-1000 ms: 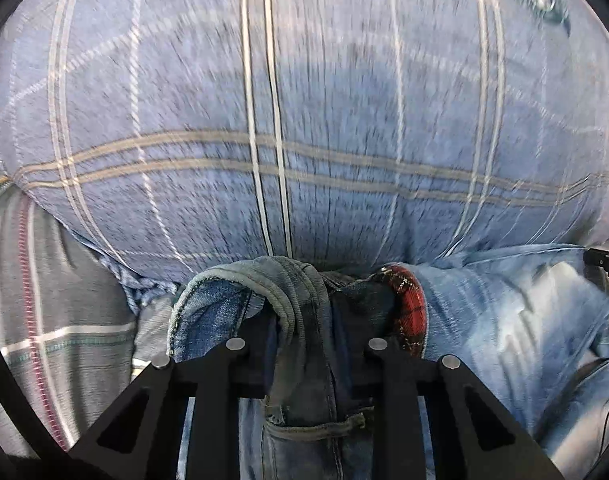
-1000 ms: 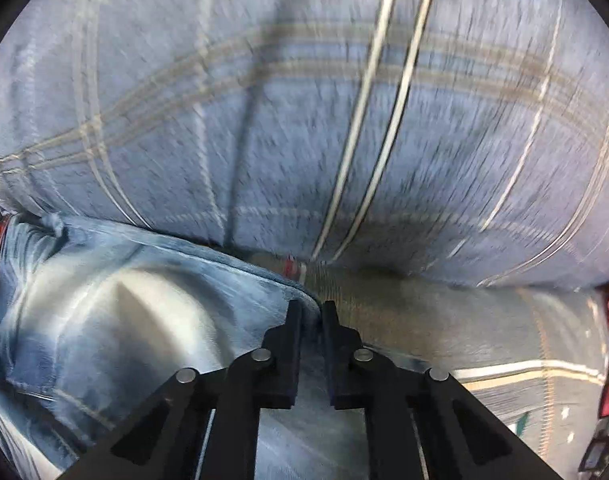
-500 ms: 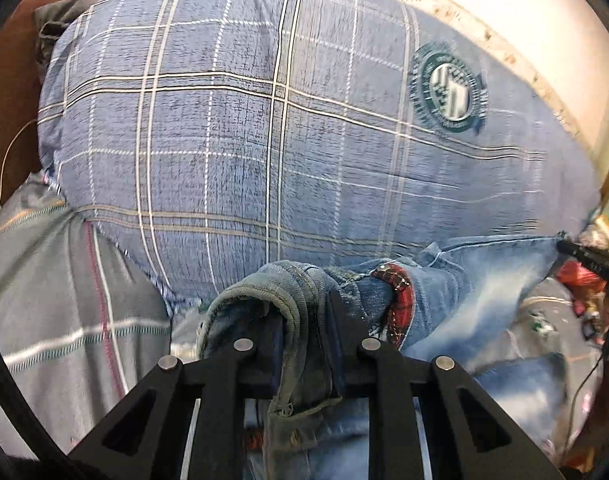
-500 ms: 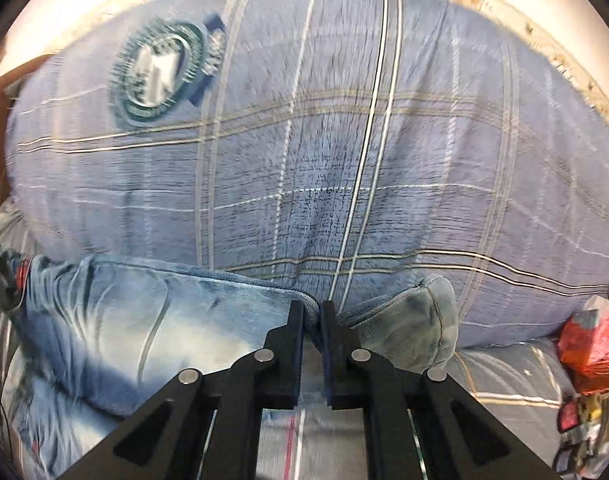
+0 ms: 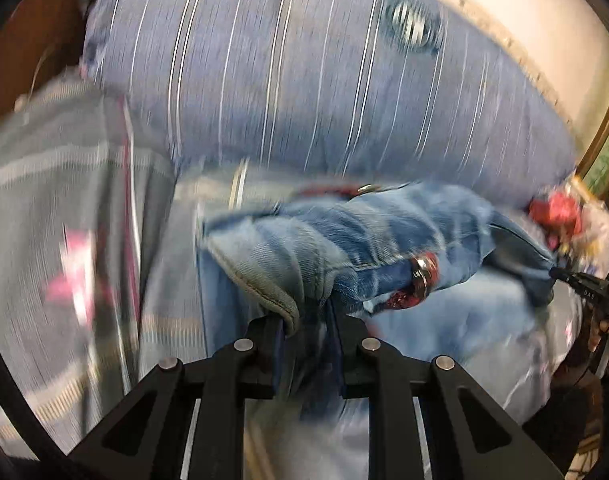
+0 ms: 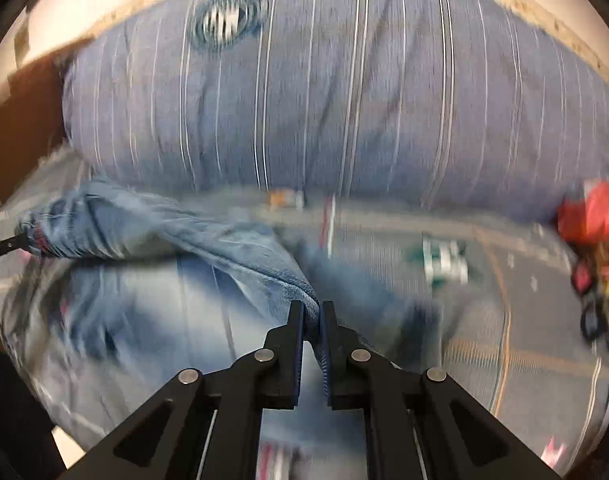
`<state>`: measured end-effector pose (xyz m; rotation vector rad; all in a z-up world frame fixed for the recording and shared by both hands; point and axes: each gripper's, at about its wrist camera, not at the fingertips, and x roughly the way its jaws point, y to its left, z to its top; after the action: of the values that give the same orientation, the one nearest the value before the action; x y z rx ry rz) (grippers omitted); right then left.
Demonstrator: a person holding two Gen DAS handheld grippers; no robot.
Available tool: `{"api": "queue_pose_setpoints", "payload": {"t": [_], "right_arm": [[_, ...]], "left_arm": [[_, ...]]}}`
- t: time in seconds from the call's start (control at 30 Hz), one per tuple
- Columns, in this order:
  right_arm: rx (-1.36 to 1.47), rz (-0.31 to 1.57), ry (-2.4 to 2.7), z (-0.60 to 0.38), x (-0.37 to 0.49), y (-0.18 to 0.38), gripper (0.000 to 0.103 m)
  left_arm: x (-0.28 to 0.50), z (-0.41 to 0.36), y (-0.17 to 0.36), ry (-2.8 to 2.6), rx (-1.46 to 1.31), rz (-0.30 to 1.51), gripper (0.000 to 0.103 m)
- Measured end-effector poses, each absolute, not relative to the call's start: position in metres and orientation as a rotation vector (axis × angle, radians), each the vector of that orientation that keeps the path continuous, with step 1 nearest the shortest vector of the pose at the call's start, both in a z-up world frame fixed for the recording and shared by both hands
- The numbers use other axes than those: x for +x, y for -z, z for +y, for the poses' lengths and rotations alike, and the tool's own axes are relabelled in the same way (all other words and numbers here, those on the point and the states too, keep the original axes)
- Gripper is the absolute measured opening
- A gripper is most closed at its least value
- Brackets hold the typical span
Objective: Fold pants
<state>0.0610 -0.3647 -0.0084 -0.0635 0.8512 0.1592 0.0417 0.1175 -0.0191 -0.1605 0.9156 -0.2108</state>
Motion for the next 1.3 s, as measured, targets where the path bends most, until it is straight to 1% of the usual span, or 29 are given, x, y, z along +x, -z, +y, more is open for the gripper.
{"api": "queue_pose_setpoints", "payload": {"t": [0.1, 0.13, 0.17, 0.2, 0.23, 0.3, 0.33, 0.37, 0.4, 0.47, 0.5, 0.53, 0.57, 0.7, 0.73, 0.77, 0.8, 0.87, 0.9, 0.93, 0.97, 1.0, 1.03, 1.13, 1.17, 1.2, 1.27, 1.3], "right_arm": [[-0.074, 0.968, -0.154, -0.363, 0.050, 0.047, 0.008], [-0.084, 1.007, -0.154, -0.361, 0.049, 0.060, 0.008], [-0.091, 1.038, -0.141, -0.360, 0.047, 0.073, 0.008], [-0.097, 1.051, -0.132, -0.358, 0.047, 0.079, 0.009], [-0.107, 1.067, -0.124, -0.356, 0.045, 0.084, 0.009], [-0.126, 1.104, -0.108, -0.351, 0.042, 0.086, 0.010], [-0.130, 1.107, -0.108, -0.348, 0.036, 0.083, 0.010], [-0.151, 1.095, -0.112, -0.343, 0.032, 0.076, 0.010], [-0.166, 1.085, -0.119, -0.339, 0.028, 0.072, 0.013], [-0.196, 1.053, -0.144, -0.323, 0.024, 0.058, 0.026], [-0.203, 1.032, -0.165, -0.311, 0.023, 0.053, 0.048], [-0.205, 1.007, -0.192, -0.300, 0.023, 0.046, 0.082], [-0.206, 0.978, -0.225, -0.288, 0.024, 0.040, 0.090], [-0.215, 0.906, -0.377, -0.231, 0.037, 0.029, 0.091], [-0.215, 0.894, -0.413, -0.220, 0.043, 0.030, 0.091], [-0.218, 0.889, -0.444, -0.208, 0.049, 0.032, 0.091], [-0.228, 0.896, -0.462, -0.193, 0.054, 0.036, 0.091], [-0.264, 0.906, -0.480, -0.171, 0.062, 0.045, 0.086], [-0.292, 0.908, -0.485, -0.159, 0.067, 0.052, 0.068], [-0.316, 0.918, -0.483, -0.151, 0.074, 0.058, 0.031], [-0.340, 0.936, -0.468, -0.145, 0.079, 0.064, 0.015], [-0.352, 0.941, -0.447, -0.141, 0.083, 0.067, 0.011], [-0.347, 0.927, -0.443, -0.139, 0.083, 0.065, 0.008], [-0.290, 0.845, -0.447, -0.145, 0.071, 0.047, 0.007], [-0.277, 0.818, -0.453, -0.146, 0.064, 0.041, 0.007], [-0.273, 0.793, -0.470, -0.148, 0.055, 0.036, 0.007], [-0.287, 0.787, -0.493, -0.149, 0.041, 0.038, 0.007], [-0.308, 0.800, -0.502, -0.148, 0.034, 0.047, 0.007]], "left_arm": [[0.031, 0.112, 0.059, 0.184, -0.120, 1.021, 0.022], [0.028, 0.111, 0.065, 0.167, -0.104, 1.036, 0.025], [0.024, 0.110, 0.067, 0.168, -0.104, 1.037, 0.029], [0.021, 0.111, 0.065, 0.170, -0.107, 1.034, 0.029], [0.018, 0.113, 0.059, 0.172, -0.110, 1.022, 0.032], [0.011, 0.118, 0.048, 0.189, -0.118, 0.995, 0.042], [0.008, 0.122, 0.042, 0.203, -0.127, 0.979, 0.055], [0.003, 0.127, 0.034, 0.207, -0.138, 0.958, 0.065], [0.000, 0.131, 0.029, 0.207, -0.148, 0.941, 0.066], [-0.001, 0.143, 0.021, 0.212, -0.203, 0.917, 0.067], [0.001, 0.146, 0.019, 0.214, -0.230, 0.917, 0.067], [0.005, 0.150, 0.020, 0.216, -0.275, 0.925, 0.067], [0.010, 0.151, 0.023, 0.224, -0.308, 0.939, 0.068], [0.029, 0.152, 0.045, 0.203, -0.401, 0.994, 0.067], [0.034, 0.152, 0.050, 0.208, -0.437, 1.002, 0.066], [0.038, 0.151, 0.053, 0.212, -0.465, 1.011, 0.050], [0.041, 0.149, 0.056, 0.216, -0.478, 1.018, 0.037], [0.046, 0.142, 0.058, 0.211, -0.466, 1.026, 0.028], [0.047, 0.140, 0.053, 0.211, -0.445, 1.014, 0.028], [0.048, 0.138, 0.044, 0.217, -0.409, 0.993, 0.027], [0.049, 0.137, 0.034, 0.224, -0.388, 0.973, 0.027], [0.048, 0.137, 0.023, 0.232, -0.366, 0.945, 0.027], [0.046, 0.138, 0.011, 0.236, -0.346, 0.915, 0.027], [0.035, 0.147, -0.019, 0.276, -0.319, 0.843, 0.027], [0.030, 0.149, -0.021, 0.285, -0.310, 0.844, 0.027], [0.026, 0.147, -0.019, 0.295, -0.292, 0.858, 0.027], [0.015, 0.142, 0.002, 0.290, -0.242, 0.956, 0.027], [0.009, 0.139, 0.022, 0.278, -0.217, 1.031, 0.027]]}}
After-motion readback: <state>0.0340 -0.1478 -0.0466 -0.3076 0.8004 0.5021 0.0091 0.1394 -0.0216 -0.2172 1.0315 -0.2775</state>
